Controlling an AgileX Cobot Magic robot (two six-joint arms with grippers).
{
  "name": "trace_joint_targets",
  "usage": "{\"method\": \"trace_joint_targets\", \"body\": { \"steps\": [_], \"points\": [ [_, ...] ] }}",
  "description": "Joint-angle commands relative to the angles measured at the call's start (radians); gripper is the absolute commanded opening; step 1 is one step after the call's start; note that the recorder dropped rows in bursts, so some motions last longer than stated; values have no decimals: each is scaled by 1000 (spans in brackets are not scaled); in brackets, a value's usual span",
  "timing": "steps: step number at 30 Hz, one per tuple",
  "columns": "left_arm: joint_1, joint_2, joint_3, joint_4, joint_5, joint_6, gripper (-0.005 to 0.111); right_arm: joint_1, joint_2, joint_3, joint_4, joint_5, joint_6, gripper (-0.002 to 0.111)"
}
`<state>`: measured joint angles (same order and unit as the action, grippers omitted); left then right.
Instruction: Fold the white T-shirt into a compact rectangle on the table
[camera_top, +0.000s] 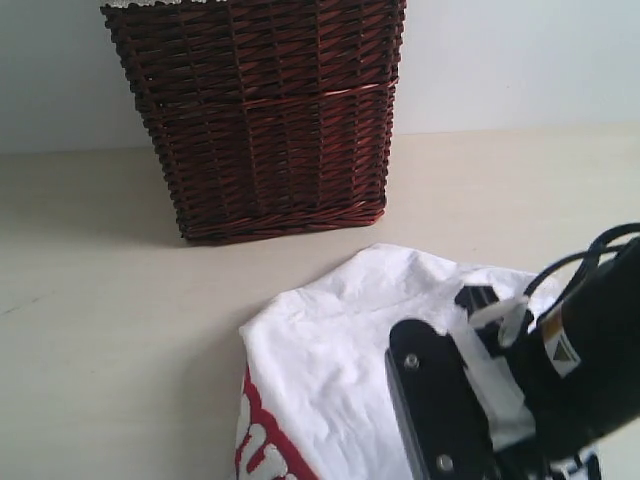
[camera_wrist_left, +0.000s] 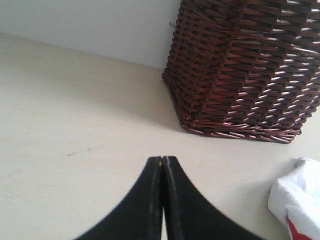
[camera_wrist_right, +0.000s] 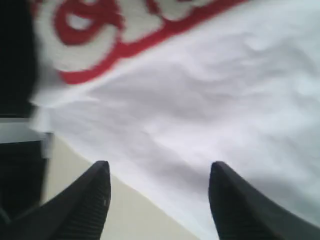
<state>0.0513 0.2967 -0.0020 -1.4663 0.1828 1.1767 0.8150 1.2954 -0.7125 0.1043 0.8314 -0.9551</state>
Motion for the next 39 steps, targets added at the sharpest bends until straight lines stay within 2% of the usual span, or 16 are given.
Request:
{"method": "trace_joint_targets", "body": {
  "steps": [1,4,6,11,12,18,22,30,34,39],
  "points": [
    [-4,-7,2,-3,3,-3,0,-148,127,-4,-247,-370,109,57],
    [-4,-7,2,-3,3,-3,0,-267,277,-27,-309,-614,240,56],
    [-4,-7,2,-3,3,-3,0,-320,373,-62,-304,-674,354,48],
    [-4,-7,2,-3,3,-3,0,-420,541,-153,-259,-679,580,5],
    [-4,-7,2,-3,3,-3,0,-431,563,-159,-257,-670,592,0],
    [-4,-7,2,-3,3,-3,0,-450,629,-165,-298,-495,488,0],
    [-4,-7,2,-3,3,-3,0,-451,651,-165,-357,-369,486,0],
    [-4,-7,2,-3,3,-3,0,-522,652,-163,-422,-60,496,0],
    [-4,-7,2,-3,3,-3,0,-591,610,-161,-464,-191,612,0],
    [-4,-7,2,-3,3,-3,0,-671,506,-161,-492,-486,860,0]
  ]
}}
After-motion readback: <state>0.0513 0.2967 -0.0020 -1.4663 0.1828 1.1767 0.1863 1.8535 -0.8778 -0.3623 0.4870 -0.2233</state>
